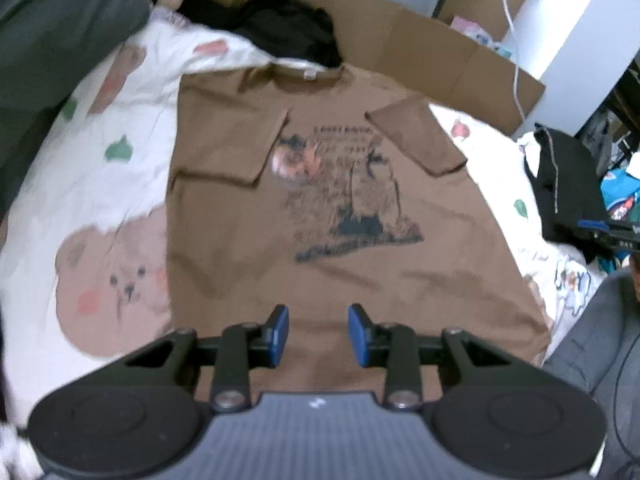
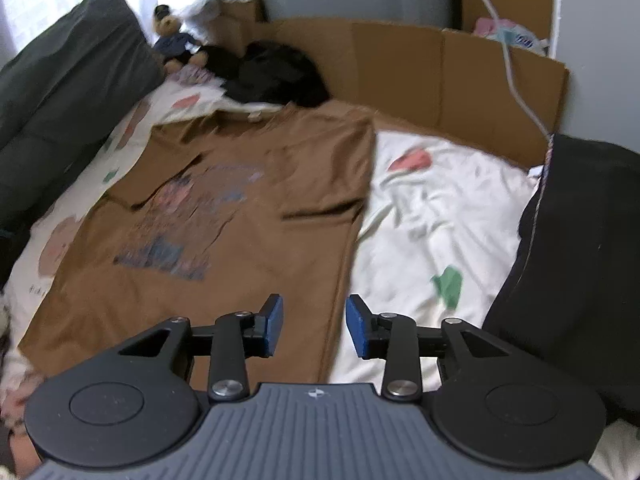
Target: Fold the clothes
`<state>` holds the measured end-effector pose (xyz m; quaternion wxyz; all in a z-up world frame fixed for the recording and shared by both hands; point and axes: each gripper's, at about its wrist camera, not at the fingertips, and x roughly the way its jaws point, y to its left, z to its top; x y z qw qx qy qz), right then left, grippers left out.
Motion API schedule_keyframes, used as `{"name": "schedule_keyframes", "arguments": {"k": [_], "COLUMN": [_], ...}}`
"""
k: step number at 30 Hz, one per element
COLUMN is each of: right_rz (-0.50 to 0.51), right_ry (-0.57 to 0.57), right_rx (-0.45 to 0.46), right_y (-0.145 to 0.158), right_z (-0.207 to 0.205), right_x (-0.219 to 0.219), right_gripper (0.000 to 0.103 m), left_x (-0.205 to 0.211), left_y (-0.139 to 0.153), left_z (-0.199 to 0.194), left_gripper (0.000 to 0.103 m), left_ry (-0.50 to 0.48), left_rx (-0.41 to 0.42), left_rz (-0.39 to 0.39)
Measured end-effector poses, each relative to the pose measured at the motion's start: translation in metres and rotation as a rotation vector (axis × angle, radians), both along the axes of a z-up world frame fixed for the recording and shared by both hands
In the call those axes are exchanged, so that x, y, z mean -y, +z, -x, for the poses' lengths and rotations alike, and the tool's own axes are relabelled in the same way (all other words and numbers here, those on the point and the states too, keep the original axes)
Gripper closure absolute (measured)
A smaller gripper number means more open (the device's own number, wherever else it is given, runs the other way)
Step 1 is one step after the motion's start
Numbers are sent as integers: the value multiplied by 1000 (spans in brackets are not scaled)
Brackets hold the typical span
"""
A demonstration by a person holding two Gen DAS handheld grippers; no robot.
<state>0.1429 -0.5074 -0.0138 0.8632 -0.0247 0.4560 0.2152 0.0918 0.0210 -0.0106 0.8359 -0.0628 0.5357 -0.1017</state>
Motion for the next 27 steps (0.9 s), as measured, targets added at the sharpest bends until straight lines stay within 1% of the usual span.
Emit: {"name": "schedule_keyframes", "arguments": {"k": [2,5,6,11,12,16,20,21,22,27], "right_rz": [35,52,62,58,58,73,119,123,146,163], "right_ry": [-8,-40,-76,-111,-110,-86,-21,-18,5,38], "right_rx": [-25,-48,-65,-96,-99,-152,-230,-236,-272,-324], "right_y": [-4,-10,-14,-17,-16,-23,-34,-34,-40,-51], "right_z": [6,13,14,17,17,16,14,15,14,14], "right_x": [-2,-1,3,6,5,-2,-10,-11,-14,-18], "right_gripper": [63,63,63,63,63,63,62,62,62,62], "left_x": [-3,-5,-7,-16,-10,-17,-21,-23,-24,-32], "left_y": [-10,-25,-28,-36,-38,-53,-63,-68,-70,-85], "left_z": [2,1,1,3,14,19,22,24,25,31], "left_gripper": [67,67,67,67,66,65,65,65,65,65], "left_ry": [12,37,39,53,65,95,111,114,118,134], "left_rx": [-27,-61,-68,-84,-83,-154,-208,-224,-235,-319], "left_rz": [-8,-10,-7,10,11,10,20,17,13,-13]}}
